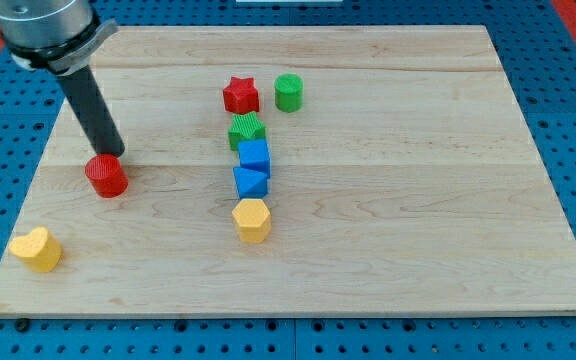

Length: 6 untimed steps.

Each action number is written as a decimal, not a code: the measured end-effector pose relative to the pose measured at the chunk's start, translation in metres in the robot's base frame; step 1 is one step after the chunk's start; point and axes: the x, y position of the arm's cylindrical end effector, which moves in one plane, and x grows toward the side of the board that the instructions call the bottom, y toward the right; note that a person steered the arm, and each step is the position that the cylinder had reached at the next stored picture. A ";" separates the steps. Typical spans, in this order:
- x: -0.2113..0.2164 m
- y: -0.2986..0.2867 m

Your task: Move red circle close to yellow heart

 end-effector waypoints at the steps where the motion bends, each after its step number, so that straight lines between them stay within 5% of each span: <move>1: -0.005 0.024; 4: 0.019 0.025; 6: 0.041 -0.045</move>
